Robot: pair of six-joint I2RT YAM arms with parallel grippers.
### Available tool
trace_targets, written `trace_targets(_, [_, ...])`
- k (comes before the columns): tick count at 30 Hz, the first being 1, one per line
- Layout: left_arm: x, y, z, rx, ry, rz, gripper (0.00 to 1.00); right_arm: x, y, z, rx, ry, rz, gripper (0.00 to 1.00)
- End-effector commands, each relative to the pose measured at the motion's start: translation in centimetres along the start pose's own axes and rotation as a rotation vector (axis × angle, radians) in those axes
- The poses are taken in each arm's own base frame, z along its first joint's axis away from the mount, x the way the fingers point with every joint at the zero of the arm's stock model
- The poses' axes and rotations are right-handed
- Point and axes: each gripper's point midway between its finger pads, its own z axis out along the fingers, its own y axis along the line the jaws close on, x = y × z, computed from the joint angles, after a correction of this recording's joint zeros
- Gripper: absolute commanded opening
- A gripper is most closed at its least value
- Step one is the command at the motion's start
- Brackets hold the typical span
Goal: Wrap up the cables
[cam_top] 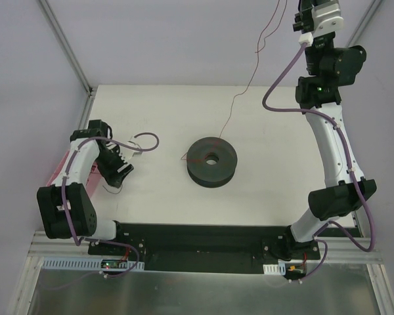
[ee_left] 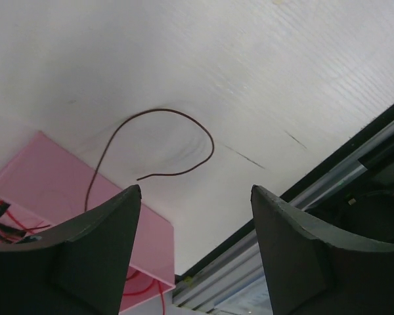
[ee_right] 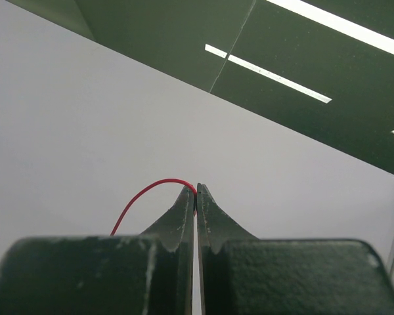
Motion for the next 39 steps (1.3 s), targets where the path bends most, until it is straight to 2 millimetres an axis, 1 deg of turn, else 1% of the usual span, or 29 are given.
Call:
trace_targets(1, [2.4,-3.2,1.8,0.115,0.067,-0.04,0.67,-3.4,-1.0,0.4,0.014,-0.082,-0.018,0.01])
trace_targets(3, [3.0,-3.3,3.1,0.111,0.077,-0.055,0.67,-3.4,-0.9,0.3,0.013,-0.081,-0.016,0.0])
trace_targets(4, [3.0,-2.5,3.7,0.075,0.072,-0.061,0.67,-3.3,-0.9,0.3,0.013,-0.078,-0.017,0.0])
trace_targets(6, [3.4,-2.2,4.8,0.06,0.077,-0.067,0.67,-3.2,-0.7,0.1,0.008,-0.072,-0.013,0.0])
trace_targets(11, [4.1,-0.2,7.2,-0.034,0.087,-0.067,0.66,-3.2,-0.5,-0.1,0.0,-0.062,-0.014,0.0])
trace_targets(13, [4.2,0.6,8.0,-0.066,0.084,-0.069,0.65,-3.1,-0.4,-0.2,-0.005,-0.058,-0.011,0.0])
trace_targets(15, [4.1,1.2,8.5,-0.091,0.079,-0.075,0.58,-3.1,-0.2,-0.3,-0.012,-0.056,-0.011,0.0])
trace_targets(16, [4.2,1.1,8.8,-0.085,0.078,-0.076,0.54,-3.2,-0.1,-0.3,-0.013,-0.056,-0.013,0.0])
trace_targets(18, [4.3,1.1,9.3,-0.087,0.072,-0.081,0.4,-3.1,0.0,-0.3,-0.012,-0.054,-0.013,0.0])
trace_targets(19, [4.2,1.0,9.3,-0.085,0.069,-0.085,0.32,-3.1,0.0,-0.3,-0.014,-0.053,-0.014,0.0])
trace_targets(20, [4.0,1.0,9.1,-0.093,0.062,-0.091,0.21,-3.2,-0.1,-0.3,-0.014,-0.054,-0.018,0.0])
trace_targets(21, [3.6,1.0,8.5,-0.101,0.048,-0.097,0.09,-3.2,-0.1,-0.3,-0.014,-0.056,-0.019,0.0])
trace_targets(22, [3.1,0.8,7.6,-0.102,0.03,-0.105,0.0,-3.2,-0.1,-0.3,-0.014,-0.056,-0.023,0.0])
trace_targets(25, [1.4,0.0,3.6,-0.125,-0.04,-0.127,0.0,-3.2,-0.2,-0.3,-0.012,-0.054,-0.034,0.0])
trace_targets(28, [-0.5,0.2,-1.8,-0.22,-0.142,-0.147,0.0,-3.1,-0.2,-0.4,-0.009,-0.054,-0.036,0.0])
trace_targets(29, [-0.8,0.4,-3.4,-0.252,-0.168,-0.15,0.0,-3.1,-0.2,-0.4,-0.011,-0.054,-0.036,0.01])
trace_targets(31, [-0.7,1.0,-5.9,-0.312,-0.184,-0.16,0.0,-3.0,-0.1,-0.3,-0.011,-0.058,-0.034,0.0])
trace_targets(33, [0.5,2.0,-7.5,-0.367,-0.157,-0.185,0.0,-2.9,0.0,-0.2,-0.012,-0.062,-0.031,0.0])
trace_targets(34, [1.4,2.8,-8.2,-0.394,-0.144,-0.214,0.0,-2.8,0.0,-0.1,-0.011,-0.064,-0.029,0.0])
trace_targets(36, [3.6,5.1,-10.2,-0.467,-0.122,-0.304,0.0,-2.8,0.1,0.0,-0.01,-0.068,-0.022,0.0])
trace_targets(37, [5.5,6.3,-11.3,-0.501,-0.1,-0.374,0.0,-2.7,0.1,0.0,-0.01,-0.067,-0.021,0.0])
trace_targets(39, [8.2,8.1,-11.8,-0.521,-0.07,-0.464,0.0,-2.6,0.3,0.0,-0.013,-0.067,-0.013,0.0])
